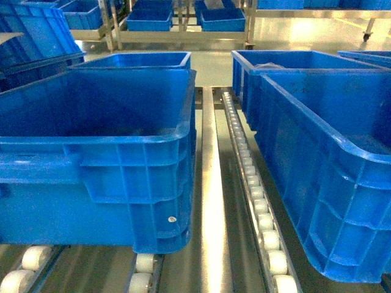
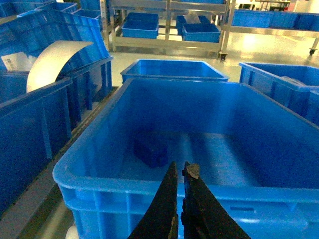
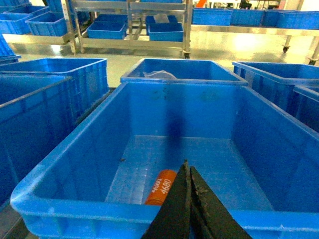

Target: Sort blue parts and orange caps into right shelf containers

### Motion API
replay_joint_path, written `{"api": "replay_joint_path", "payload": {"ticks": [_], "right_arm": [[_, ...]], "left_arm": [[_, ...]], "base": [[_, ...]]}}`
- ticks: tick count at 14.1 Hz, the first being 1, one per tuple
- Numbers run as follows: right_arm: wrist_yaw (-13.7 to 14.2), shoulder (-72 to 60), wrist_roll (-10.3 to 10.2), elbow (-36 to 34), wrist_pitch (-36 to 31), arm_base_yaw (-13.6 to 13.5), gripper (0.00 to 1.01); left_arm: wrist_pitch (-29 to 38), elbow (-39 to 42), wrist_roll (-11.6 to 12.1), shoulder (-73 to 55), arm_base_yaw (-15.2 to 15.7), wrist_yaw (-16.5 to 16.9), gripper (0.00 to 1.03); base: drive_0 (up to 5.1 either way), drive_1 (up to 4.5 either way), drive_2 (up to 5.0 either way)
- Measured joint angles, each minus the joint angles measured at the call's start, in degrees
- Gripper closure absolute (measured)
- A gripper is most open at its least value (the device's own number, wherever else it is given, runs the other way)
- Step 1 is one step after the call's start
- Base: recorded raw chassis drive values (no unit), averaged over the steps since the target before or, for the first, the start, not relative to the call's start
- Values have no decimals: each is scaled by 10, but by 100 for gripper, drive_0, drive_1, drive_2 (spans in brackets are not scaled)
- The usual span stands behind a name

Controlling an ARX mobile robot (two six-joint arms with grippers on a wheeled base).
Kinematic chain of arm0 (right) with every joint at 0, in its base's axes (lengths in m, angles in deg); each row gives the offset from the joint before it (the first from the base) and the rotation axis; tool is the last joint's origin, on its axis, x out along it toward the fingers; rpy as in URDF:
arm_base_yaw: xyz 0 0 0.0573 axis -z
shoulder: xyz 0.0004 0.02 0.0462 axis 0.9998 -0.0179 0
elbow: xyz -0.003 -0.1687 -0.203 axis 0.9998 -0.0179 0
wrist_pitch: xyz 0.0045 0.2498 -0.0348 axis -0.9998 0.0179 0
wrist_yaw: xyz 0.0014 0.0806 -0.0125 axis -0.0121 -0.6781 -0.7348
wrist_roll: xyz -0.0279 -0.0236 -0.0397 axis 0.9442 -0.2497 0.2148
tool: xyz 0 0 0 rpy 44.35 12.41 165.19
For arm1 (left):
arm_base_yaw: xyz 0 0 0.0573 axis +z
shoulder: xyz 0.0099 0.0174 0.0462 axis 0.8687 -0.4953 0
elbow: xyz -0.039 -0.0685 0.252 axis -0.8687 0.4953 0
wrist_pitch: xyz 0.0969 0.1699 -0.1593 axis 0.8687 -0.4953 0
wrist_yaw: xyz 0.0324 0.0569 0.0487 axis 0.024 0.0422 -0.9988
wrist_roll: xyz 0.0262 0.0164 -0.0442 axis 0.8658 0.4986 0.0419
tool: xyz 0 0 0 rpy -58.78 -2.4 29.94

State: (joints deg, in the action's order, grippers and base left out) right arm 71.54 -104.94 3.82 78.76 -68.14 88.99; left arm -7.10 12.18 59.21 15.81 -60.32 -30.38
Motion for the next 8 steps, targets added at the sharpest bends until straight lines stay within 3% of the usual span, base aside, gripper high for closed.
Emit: {"api": "replay_joint_path", "payload": {"ticks": [2,3,6,8], "right_arm": [[0,42,0,-17,25,0,100],[0,56,0,-41,0,0,100],[0,147,0,-60,83,0,100],[0,168,0,-60,101,0,100]], "left_arm": [[-26,19,0,43,0,0,101],[-1,46,0,61,0,0,101],[-80,68,0,148,0,0,101],[-100,68,0,170,0,0,101]], "base": [[0,0,0],[0,0,0],[0,0,0],[0,0,0]]}}
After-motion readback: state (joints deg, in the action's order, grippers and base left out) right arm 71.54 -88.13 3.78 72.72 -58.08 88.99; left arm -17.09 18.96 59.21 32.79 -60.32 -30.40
